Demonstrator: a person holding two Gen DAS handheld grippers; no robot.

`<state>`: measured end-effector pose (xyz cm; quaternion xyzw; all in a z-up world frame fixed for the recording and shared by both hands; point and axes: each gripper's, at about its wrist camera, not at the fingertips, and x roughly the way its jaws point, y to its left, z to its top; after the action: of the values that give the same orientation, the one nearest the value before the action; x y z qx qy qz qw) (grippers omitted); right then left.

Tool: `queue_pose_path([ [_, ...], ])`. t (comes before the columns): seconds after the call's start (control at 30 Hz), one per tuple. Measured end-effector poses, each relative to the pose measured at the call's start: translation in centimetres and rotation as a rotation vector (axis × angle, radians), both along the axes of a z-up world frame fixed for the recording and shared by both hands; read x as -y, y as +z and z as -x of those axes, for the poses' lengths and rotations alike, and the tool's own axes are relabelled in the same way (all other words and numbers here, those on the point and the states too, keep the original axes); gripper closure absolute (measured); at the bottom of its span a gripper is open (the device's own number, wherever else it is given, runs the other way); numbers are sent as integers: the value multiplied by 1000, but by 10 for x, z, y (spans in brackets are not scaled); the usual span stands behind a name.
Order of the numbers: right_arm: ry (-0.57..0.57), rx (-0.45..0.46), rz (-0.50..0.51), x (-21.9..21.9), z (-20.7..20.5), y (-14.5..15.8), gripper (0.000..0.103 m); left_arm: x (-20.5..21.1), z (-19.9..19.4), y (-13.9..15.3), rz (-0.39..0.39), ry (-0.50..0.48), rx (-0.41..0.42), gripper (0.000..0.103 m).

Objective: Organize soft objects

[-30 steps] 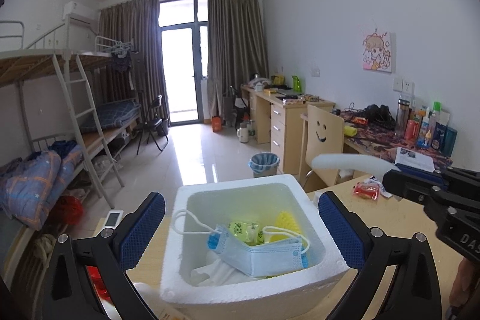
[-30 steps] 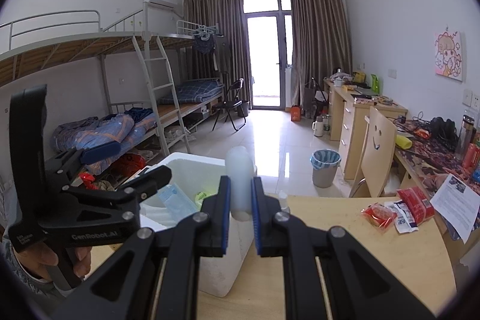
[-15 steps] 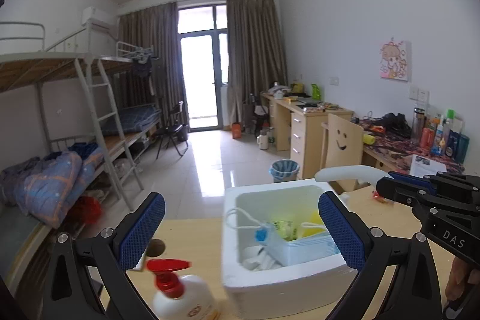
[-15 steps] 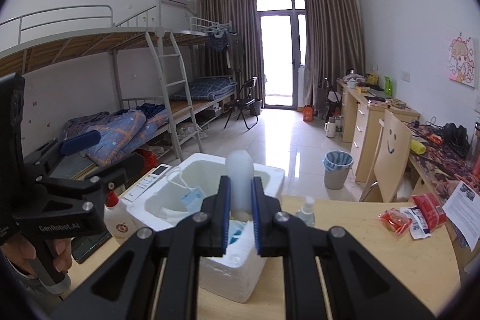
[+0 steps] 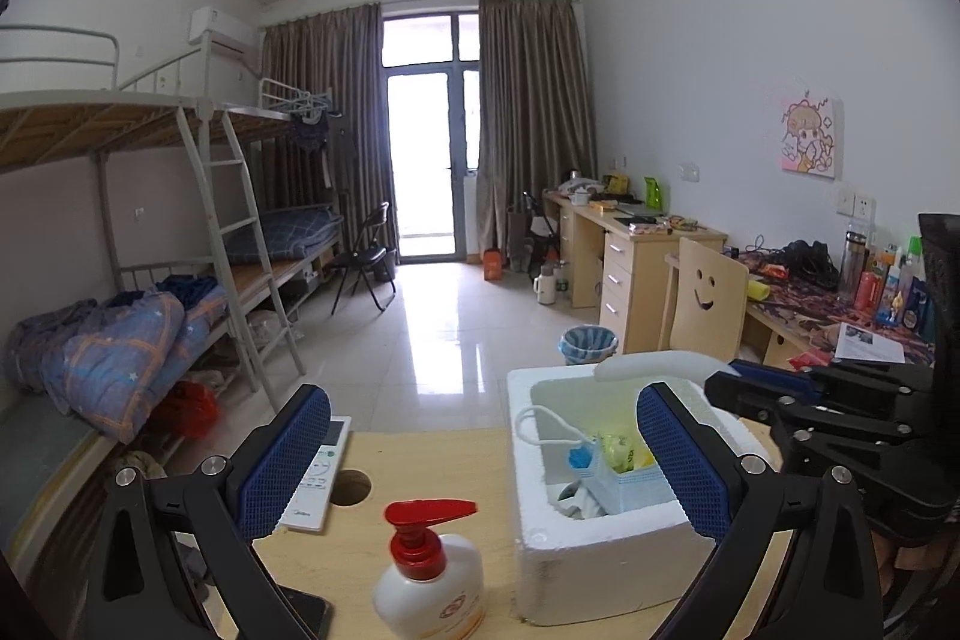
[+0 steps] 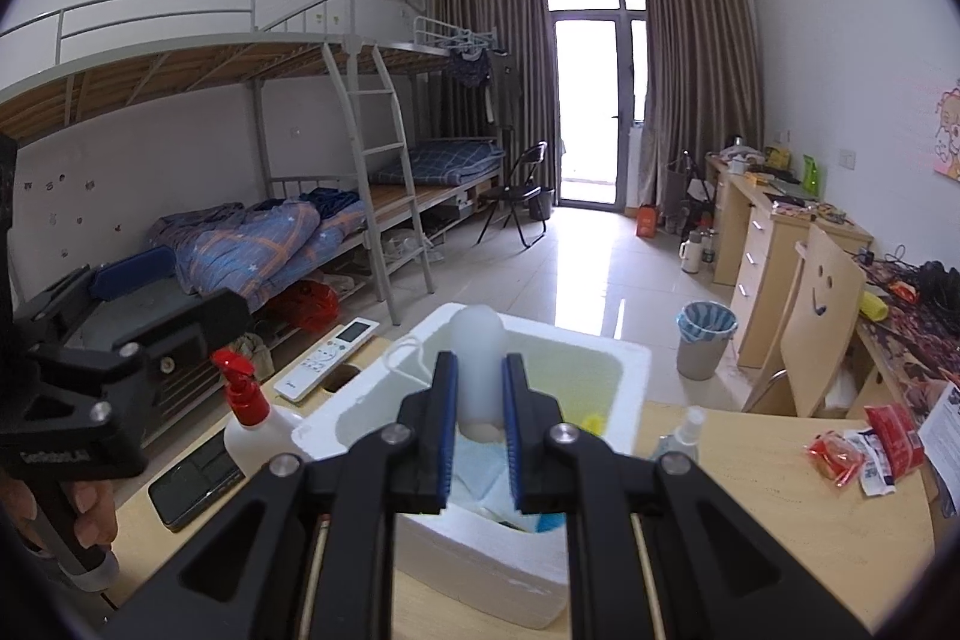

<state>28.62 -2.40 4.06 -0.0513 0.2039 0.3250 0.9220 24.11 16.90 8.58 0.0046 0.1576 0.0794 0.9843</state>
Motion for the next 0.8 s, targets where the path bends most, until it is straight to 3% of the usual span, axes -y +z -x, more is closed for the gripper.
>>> queue_pose_path([
  [0.17,11,-8,13,-10,-5,-3,87,-7,-1,-2,12,12,2,1],
  [0.33,27,-15,24,-16,-9,-6,76,-10,0,-5,16,14,-1,1],
  [0.37,32,-18,28,-16,-10,-7,72,-12,0,-5,16,14,-1,1],
  [0.43,19,-15,27,-15,-12,-6,50,-13,-1,-5,14,13,0,1],
  [0.47,14,-14,26,-15,-12,-6,33,-13,0,-5,13,13,-1,1],
  [0.5,10,-10,24,-14,-12,-5,25,-13,-1,-5,13,13,-2,1],
  [0.8,-8,-18,-9,-5,-9,1,25,-8,1,-3,13,5,-5,1],
])
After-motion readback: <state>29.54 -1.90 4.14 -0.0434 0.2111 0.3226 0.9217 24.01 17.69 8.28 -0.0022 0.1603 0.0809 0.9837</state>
